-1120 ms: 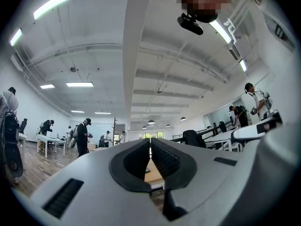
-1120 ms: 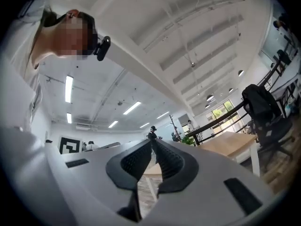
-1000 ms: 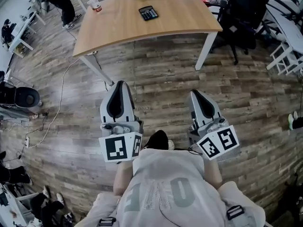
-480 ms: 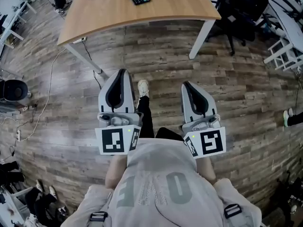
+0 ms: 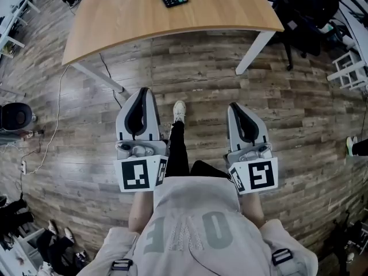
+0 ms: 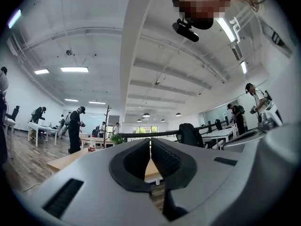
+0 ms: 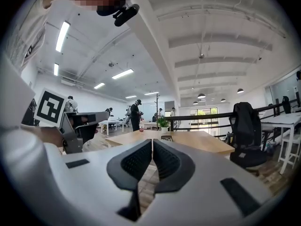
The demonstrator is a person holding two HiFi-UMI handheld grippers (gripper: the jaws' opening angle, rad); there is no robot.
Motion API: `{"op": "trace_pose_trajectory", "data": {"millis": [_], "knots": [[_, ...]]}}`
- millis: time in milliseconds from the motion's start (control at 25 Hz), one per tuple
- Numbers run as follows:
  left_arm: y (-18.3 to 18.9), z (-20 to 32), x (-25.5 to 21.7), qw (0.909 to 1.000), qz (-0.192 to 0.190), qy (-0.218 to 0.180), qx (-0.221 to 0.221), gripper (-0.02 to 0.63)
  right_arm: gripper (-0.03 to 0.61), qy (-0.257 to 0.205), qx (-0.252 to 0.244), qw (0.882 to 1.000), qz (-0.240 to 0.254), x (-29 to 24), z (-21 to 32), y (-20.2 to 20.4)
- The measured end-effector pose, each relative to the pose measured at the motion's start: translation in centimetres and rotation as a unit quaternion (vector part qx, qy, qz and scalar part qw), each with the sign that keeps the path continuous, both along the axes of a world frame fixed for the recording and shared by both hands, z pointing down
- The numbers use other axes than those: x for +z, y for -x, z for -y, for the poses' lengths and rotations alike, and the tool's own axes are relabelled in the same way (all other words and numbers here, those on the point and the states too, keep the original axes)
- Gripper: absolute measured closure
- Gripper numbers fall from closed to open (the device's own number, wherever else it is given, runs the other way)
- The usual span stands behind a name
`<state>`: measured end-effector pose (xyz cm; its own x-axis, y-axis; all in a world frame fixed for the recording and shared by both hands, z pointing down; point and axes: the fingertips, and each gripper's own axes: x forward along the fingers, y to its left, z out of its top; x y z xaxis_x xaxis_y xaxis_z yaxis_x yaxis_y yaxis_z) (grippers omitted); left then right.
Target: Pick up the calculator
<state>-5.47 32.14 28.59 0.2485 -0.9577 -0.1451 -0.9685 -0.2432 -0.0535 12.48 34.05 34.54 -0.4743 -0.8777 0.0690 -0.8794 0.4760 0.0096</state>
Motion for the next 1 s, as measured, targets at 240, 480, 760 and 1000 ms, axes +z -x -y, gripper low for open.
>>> {"op": "trace_pose_trajectory", "data": {"millis": [240,480,760,1000], "knots": [[3.0,9.2,-1.2,0.9998,-0.007,0.018,0.002,0.601,0.557,0.035,0.000,0.999,0.002,-1.0,8.9,2.7],[4.6,19.9,-3.7,0.9996,0.001,0.017,0.020,0.601,0.557,0.037,-0.003,0.999,-0.015,-4.1,19.4,5.3],[7.5,31.2,-5.5,0.9997,-0.005,0.014,0.020,0.601,0.557,0.031,-0.008,0.999,-0.019,-6.3,30.3,8.6],[9.9,37.8,-6.6,0.9997,-0.012,0.000,0.022,0.601,0.557,0.029,-0.014,0.999,-0.029,-6.9,36.6,11.1]]}}
